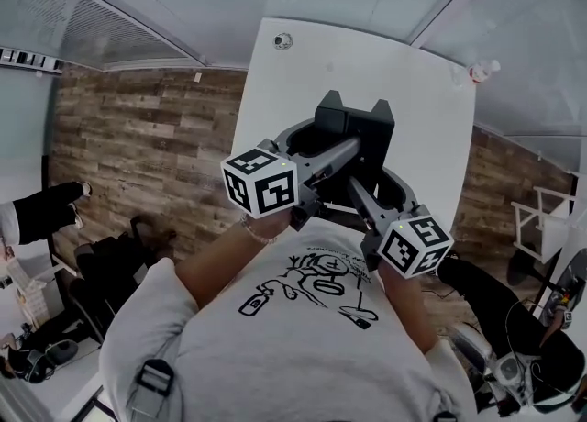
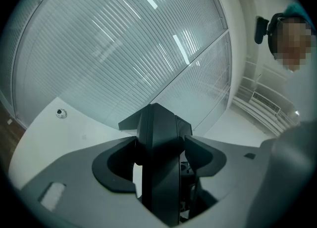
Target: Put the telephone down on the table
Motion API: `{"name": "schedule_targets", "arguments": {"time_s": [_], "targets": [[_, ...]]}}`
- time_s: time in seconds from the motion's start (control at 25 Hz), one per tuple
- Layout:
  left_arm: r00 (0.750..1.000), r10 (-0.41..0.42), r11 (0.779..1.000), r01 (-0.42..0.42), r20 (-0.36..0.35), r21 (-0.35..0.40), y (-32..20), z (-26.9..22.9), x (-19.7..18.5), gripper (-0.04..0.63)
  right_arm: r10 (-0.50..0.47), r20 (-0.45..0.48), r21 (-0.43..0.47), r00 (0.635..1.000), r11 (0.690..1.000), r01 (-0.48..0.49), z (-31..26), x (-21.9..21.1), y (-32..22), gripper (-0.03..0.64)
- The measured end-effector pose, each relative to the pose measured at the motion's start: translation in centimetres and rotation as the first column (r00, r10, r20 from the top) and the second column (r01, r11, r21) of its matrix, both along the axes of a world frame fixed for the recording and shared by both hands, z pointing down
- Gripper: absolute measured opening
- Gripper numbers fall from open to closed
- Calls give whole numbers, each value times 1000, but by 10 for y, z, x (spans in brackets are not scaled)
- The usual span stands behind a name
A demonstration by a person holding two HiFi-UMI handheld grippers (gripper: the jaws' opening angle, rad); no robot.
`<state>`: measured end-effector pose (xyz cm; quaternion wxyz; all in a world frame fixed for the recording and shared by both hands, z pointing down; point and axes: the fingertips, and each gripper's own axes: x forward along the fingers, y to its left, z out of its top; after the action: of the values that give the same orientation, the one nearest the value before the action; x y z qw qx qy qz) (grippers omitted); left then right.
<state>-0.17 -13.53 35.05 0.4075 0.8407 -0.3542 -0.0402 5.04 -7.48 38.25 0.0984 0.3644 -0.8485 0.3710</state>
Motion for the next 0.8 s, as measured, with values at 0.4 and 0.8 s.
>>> {"name": "schedule_targets", "arguments": {"time_s": [0.4,0.8], "targets": [[1000,8,999,-8,5,-34,-7,30,13,301,-1,-8,-35,1000,999,1,28,12,-5,225],[1000,12,997,-11,11,-71,-21,68,26,301,5,-12,-85,1000,996,-6,64,24,-18,225]]}}
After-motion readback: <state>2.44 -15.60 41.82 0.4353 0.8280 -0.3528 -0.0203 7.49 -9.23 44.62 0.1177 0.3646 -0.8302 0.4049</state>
